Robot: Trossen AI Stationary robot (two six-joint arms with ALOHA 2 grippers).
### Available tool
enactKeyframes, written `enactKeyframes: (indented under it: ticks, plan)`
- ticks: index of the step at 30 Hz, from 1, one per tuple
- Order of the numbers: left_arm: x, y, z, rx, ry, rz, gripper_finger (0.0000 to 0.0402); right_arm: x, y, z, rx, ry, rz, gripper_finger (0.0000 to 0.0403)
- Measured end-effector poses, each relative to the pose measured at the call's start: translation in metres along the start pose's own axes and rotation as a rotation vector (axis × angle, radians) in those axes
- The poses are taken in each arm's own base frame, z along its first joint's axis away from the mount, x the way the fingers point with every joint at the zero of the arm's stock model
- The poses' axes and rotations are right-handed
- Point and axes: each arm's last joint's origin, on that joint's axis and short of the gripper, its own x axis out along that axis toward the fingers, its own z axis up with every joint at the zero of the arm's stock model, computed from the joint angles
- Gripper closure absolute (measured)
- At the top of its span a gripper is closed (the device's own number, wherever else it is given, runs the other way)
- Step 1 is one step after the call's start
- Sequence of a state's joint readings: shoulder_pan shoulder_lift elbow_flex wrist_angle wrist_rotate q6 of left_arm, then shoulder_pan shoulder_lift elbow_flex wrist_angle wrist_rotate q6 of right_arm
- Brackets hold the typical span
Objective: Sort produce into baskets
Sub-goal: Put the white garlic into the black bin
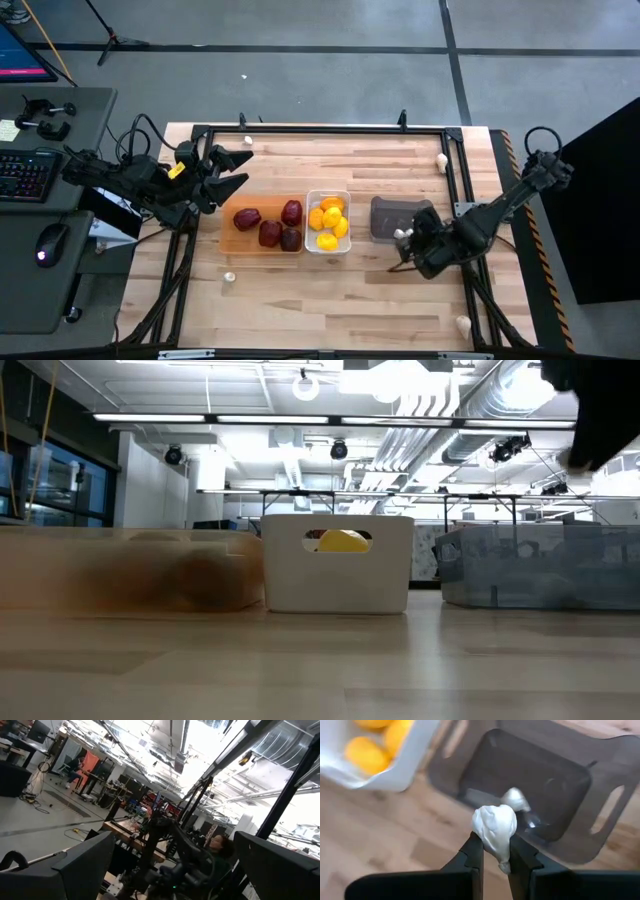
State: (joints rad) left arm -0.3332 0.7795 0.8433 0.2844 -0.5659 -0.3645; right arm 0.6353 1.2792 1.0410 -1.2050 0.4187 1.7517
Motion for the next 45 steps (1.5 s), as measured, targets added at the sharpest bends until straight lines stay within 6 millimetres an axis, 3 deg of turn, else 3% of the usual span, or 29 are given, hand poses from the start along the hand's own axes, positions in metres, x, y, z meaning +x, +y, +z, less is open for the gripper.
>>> enactKeyframes:
  ticks: [6,14,18,25,30,37,41,45]
  plan:
    - [0.000,0.000,0.000,-0.002,-0.001,-0.001,0.0005,0.024,-0.010,0.011,0.056,-0.008,-0.102,0.0366]
    - [0.000,0.000,0.000,-0.019,0.000,-0.002,0.0005,0.028,-0.011,0.020,0.048,0.031,-0.138,0.0349]
    - [0.000,0.000,0.000,-0.019,0.001,-0.003,0.0005,0.030,-0.012,0.025,0.064,0.025,-0.159,0.0305]
    - [0.000,0.000,0.000,-0.018,0.004,-0.011,0.0005,0.034,-0.014,0.034,0.060,0.047,-0.183,0.0194]
    - [0.000,0.000,0.000,-0.019,0.005,-0.013,0.0005,0.031,-0.012,0.032,-0.009,0.116,-0.132,0.0162]
    - [0.000,0.000,0.000,-0.019,0.005,-0.013,0.0005,0.006,0.005,0.001,-0.082,0.173,0.190,0.0160]
    - [0.000,-0.001,0.000,-0.025,0.004,-0.013,0.0005,0.001,0.022,-0.036,-0.091,0.285,0.326,0.0160]
    - [0.000,-0.001,0.000,-0.027,0.002,-0.014,0.0005,0.005,0.032,-0.075,-0.100,0.438,0.335,0.0160]
